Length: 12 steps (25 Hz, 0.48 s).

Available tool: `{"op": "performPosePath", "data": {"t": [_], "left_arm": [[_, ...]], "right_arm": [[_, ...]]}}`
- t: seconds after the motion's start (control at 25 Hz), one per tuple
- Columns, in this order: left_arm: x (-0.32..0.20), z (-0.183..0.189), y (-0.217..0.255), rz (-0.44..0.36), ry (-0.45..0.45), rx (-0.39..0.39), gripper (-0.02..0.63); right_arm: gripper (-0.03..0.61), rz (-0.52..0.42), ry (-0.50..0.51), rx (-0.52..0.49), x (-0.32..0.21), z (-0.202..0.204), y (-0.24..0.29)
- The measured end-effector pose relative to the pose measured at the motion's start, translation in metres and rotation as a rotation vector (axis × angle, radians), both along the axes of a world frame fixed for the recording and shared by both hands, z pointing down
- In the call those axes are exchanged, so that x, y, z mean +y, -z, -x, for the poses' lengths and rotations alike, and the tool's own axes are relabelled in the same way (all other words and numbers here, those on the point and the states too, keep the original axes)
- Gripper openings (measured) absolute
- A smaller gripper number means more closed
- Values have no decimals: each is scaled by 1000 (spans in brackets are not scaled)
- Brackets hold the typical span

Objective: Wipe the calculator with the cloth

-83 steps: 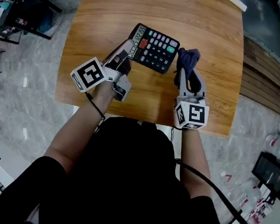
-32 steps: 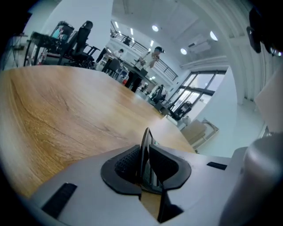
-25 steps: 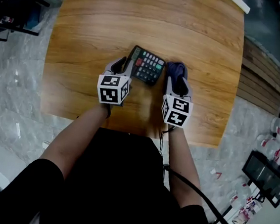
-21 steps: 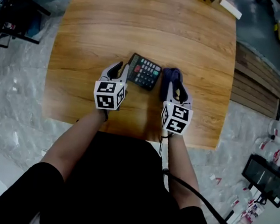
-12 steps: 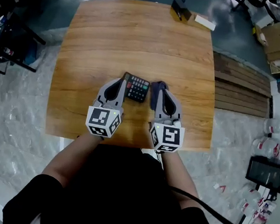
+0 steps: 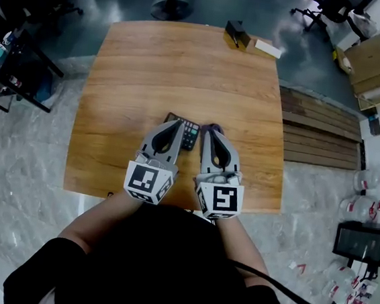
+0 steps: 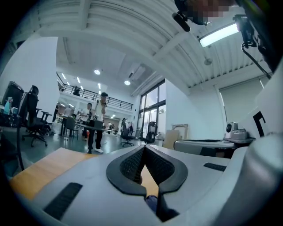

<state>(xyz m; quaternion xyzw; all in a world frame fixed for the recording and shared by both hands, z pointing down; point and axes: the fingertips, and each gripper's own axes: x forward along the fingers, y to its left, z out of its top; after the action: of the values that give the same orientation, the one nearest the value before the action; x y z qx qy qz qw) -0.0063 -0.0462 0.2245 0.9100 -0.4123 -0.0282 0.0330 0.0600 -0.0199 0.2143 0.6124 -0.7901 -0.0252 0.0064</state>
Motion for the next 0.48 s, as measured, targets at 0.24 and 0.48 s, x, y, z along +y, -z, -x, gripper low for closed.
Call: {"op": "performPosePath", "data": {"t": [0.24, 0.48], "left_arm": [[4, -1, -2, 13, -2, -6, 8], [7, -3, 0, 20, 2, -8, 8]], "right_arm": [[15, 0, -2, -2, 0, 1, 0], [15, -1, 11, -2, 1, 3, 1]]}}
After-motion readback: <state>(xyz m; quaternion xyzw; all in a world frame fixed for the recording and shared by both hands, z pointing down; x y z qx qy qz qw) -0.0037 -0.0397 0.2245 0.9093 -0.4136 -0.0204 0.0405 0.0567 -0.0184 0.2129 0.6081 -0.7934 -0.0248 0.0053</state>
